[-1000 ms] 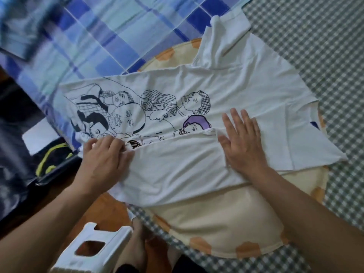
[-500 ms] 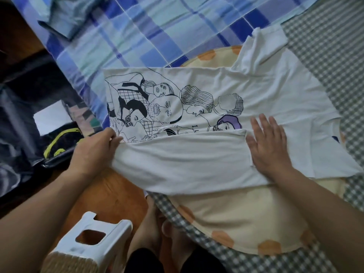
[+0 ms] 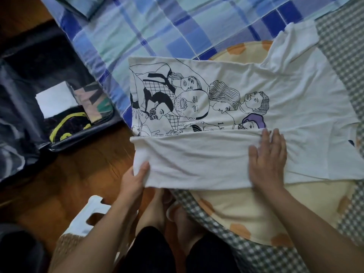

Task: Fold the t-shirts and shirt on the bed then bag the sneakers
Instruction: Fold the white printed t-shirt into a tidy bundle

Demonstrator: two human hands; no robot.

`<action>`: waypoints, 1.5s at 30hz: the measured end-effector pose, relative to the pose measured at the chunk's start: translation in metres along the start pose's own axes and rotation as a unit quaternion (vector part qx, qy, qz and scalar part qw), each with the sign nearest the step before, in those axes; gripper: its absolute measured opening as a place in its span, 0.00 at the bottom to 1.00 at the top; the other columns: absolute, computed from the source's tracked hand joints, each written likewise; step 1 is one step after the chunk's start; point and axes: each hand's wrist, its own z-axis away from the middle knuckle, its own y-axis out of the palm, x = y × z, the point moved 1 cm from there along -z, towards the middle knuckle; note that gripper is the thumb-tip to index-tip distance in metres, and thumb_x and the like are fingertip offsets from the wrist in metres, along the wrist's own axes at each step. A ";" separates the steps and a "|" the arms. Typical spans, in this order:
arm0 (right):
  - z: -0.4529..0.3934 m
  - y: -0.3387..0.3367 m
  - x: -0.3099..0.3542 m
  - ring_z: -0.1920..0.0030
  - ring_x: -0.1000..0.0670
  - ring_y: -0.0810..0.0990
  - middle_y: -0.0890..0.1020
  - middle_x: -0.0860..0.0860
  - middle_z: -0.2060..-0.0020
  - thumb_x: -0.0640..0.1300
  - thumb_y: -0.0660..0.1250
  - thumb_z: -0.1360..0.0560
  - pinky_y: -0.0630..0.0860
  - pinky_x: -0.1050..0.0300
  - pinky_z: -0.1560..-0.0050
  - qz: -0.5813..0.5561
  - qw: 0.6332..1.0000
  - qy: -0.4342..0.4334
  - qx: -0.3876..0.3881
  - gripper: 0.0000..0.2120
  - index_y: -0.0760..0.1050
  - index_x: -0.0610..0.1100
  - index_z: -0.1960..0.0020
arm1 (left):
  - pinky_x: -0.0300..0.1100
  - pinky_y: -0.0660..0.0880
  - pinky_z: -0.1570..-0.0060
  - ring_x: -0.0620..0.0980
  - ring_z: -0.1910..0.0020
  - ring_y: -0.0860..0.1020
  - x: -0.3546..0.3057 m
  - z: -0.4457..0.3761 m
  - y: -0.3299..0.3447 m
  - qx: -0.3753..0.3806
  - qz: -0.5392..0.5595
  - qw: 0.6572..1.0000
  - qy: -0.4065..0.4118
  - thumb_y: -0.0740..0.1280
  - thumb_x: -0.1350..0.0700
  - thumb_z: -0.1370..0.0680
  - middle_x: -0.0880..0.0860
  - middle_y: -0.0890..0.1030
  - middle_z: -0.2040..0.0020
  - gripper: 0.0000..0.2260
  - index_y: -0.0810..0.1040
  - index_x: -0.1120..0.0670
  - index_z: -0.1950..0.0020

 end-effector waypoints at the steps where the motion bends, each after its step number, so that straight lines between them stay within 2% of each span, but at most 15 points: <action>1: 0.001 0.003 0.000 0.23 0.35 0.58 0.61 0.36 0.22 0.56 0.53 0.19 0.53 0.41 0.21 0.006 1.000 0.007 0.007 0.31 0.60 0.41 0.20 | 0.34 0.78 0.61 0.41 0.62 0.83 -0.001 0.006 -0.006 -0.021 -0.021 0.999 0.014 0.72 0.50 0.22 0.51 0.85 0.57 0.07 0.80 0.53 0.51; 4: 0.000 0.007 0.002 0.24 0.34 0.60 0.63 0.35 0.23 0.54 0.55 0.19 0.55 0.40 0.22 0.023 1.000 0.002 -0.005 0.30 0.61 0.40 0.21 | 0.32 0.75 0.65 0.41 0.62 0.80 0.005 0.023 -0.021 -0.042 -0.128 0.989 0.054 0.67 0.50 0.18 0.49 0.83 0.56 0.07 0.79 0.51 0.52; 9: 0.000 0.009 0.005 0.25 0.33 0.61 0.63 0.34 0.24 0.53 0.56 0.18 0.56 0.39 0.23 0.043 0.999 -0.009 -0.007 0.29 0.61 0.39 0.21 | 0.55 0.78 0.56 0.57 0.58 0.82 0.016 -0.006 -0.016 -0.029 -0.209 0.978 -0.004 0.66 0.39 0.21 0.53 0.83 0.61 0.19 0.79 0.55 0.56; 12: -0.002 0.005 0.008 0.27 0.32 0.65 0.66 0.34 0.26 0.53 0.57 0.19 0.58 0.38 0.24 0.054 0.999 -0.005 0.001 0.29 0.65 0.38 0.23 | 0.55 0.74 0.44 0.63 0.45 0.78 -0.004 -0.030 -0.004 -0.071 -0.302 0.950 -0.037 0.64 0.46 0.20 0.61 0.81 0.46 0.15 0.76 0.58 0.44; 14: -0.013 -0.007 0.015 0.30 0.33 0.68 0.71 0.35 0.30 0.52 0.59 0.22 0.61 0.39 0.27 0.038 0.999 -0.002 -0.003 0.27 0.71 0.38 0.29 | 0.54 0.69 0.37 0.63 0.38 0.72 -0.044 -0.033 0.002 -0.174 -0.336 0.924 0.059 0.65 0.55 0.20 0.63 0.75 0.38 0.13 0.74 0.58 0.37; 16: -0.040 -0.022 0.019 0.35 0.35 0.70 0.73 0.38 0.34 0.48 0.60 0.25 0.65 0.41 0.31 0.011 1.000 -0.012 -0.020 0.21 0.76 0.39 0.36 | 0.56 0.66 0.37 0.62 0.39 0.70 -0.092 -0.032 0.018 -0.197 -0.358 0.881 0.239 0.66 0.60 0.23 0.62 0.73 0.40 0.15 0.75 0.58 0.37; 19: -0.114 -0.043 0.013 0.37 0.35 0.72 0.74 0.39 0.37 0.41 0.56 0.28 0.64 0.47 0.33 -0.002 0.999 -0.042 0.003 0.22 0.75 0.39 0.36 | 0.56 0.68 0.38 0.61 0.40 0.71 -0.155 -0.036 0.064 -0.110 -0.393 0.789 0.459 0.67 0.64 0.26 0.60 0.75 0.40 0.19 0.76 0.59 0.36; 22: -0.197 -0.066 0.004 0.35 0.36 0.70 0.70 0.40 0.32 0.34 0.58 0.28 0.64 0.48 0.32 0.000 0.999 -0.015 0.051 0.26 0.70 0.39 0.29 | 0.58 0.70 0.37 0.63 0.38 0.72 -0.196 -0.055 0.125 -0.033 -0.446 0.706 0.550 0.67 0.64 0.27 0.61 0.76 0.38 0.21 0.76 0.60 0.33; 27: -0.314 -0.072 -0.003 0.26 0.42 0.63 0.65 0.46 0.25 0.34 0.64 0.26 0.61 0.49 0.25 0.068 0.989 0.007 0.132 0.33 0.61 0.46 0.22 | 0.58 0.69 0.39 0.63 0.38 0.73 -0.235 -0.095 0.182 -0.013 -0.551 0.641 0.535 0.70 0.56 0.25 0.60 0.77 0.38 0.20 0.76 0.58 0.34; 31: -0.367 -0.054 0.017 0.23 0.43 0.60 0.67 0.47 0.24 0.38 0.62 0.24 0.57 0.49 0.23 0.069 0.979 -0.055 0.185 0.32 0.60 0.48 0.20 | 0.55 0.67 0.46 0.60 0.49 0.74 -0.246 -0.126 0.163 -0.055 -0.580 0.607 0.541 0.62 0.45 0.23 0.54 0.77 0.50 0.14 0.77 0.52 0.45; 34: -0.388 -0.048 0.019 0.32 0.42 0.71 0.75 0.45 0.34 0.44 0.66 0.26 0.61 0.48 0.27 0.198 0.946 -0.128 0.222 0.29 0.67 0.48 0.26 | 0.55 0.69 0.47 0.58 0.52 0.77 -0.251 -0.141 0.139 -0.033 -0.618 0.592 0.516 0.58 0.38 0.24 0.50 0.78 0.55 0.17 0.75 0.49 0.48; 38: -0.398 -0.061 0.011 0.44 0.46 0.79 0.82 0.50 0.52 0.48 0.67 0.26 0.57 0.48 0.27 0.287 0.899 -0.156 0.292 0.12 0.70 0.48 0.44 | 0.49 0.67 0.45 0.54 0.52 0.80 -0.265 -0.139 0.123 0.034 -0.649 0.579 0.492 0.57 0.36 0.19 0.47 0.81 0.56 0.17 0.71 0.49 0.50; 41: -0.385 -0.086 -0.005 0.50 0.41 0.80 0.82 0.47 0.55 0.45 0.68 0.26 0.73 0.51 0.51 0.216 0.934 -0.155 0.239 0.05 0.76 0.47 0.51 | 0.47 0.69 0.56 0.55 0.60 0.79 -0.276 -0.129 0.112 0.050 -0.666 0.593 0.450 0.54 0.35 0.20 0.47 0.81 0.61 0.18 0.66 0.49 0.54; 43: -0.357 -0.107 -0.017 0.57 0.40 0.78 0.79 0.47 0.62 0.37 0.66 0.29 0.68 0.53 0.61 0.095 0.975 -0.130 0.153 0.06 0.76 0.47 0.57 | 0.47 0.71 0.67 0.55 0.67 0.77 -0.275 -0.115 0.098 0.048 -0.642 0.602 0.472 0.52 0.34 0.21 0.46 0.77 0.65 0.19 0.65 0.50 0.56; 45: -0.312 -0.130 -0.034 0.63 0.43 0.74 0.74 0.48 0.66 0.32 0.67 0.32 0.64 0.53 0.64 0.055 0.986 -0.132 0.084 0.08 0.74 0.45 0.61 | 0.44 0.69 0.71 0.55 0.71 0.76 -0.265 -0.091 0.083 0.049 -0.615 0.588 0.523 0.57 0.37 0.20 0.48 0.75 0.67 0.18 0.65 0.50 0.58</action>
